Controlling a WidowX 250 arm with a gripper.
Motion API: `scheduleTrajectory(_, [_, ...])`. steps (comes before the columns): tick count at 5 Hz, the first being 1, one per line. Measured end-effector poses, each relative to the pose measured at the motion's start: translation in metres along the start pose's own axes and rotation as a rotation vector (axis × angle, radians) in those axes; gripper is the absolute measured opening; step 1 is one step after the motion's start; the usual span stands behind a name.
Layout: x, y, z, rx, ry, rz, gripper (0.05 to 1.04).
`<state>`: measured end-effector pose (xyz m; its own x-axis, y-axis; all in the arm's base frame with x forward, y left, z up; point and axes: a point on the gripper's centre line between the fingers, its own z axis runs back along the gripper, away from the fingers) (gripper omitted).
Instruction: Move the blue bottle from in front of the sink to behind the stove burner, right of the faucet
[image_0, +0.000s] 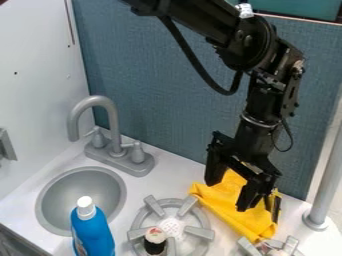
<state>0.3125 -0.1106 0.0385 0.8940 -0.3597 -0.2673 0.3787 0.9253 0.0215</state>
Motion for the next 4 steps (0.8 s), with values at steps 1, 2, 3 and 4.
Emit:
scheduleTrajectory(1, [-0.003, 0.000, -0.014, -0.001, 0.041, -0.001, 1.001])
scheduleTrajectory(2, [-0.030, 0.010, -0.020, 0.006, 0.055, -0.006, 1.001])
scheduleTrajectory(3, [-0.056, 0.042, -0.017, 0.003, 0.035, 0.045, 1.001])
scheduleTrajectory(4, [-0.076, 0.060, -0.026, 0.013, 0.072, 0.055, 1.001])
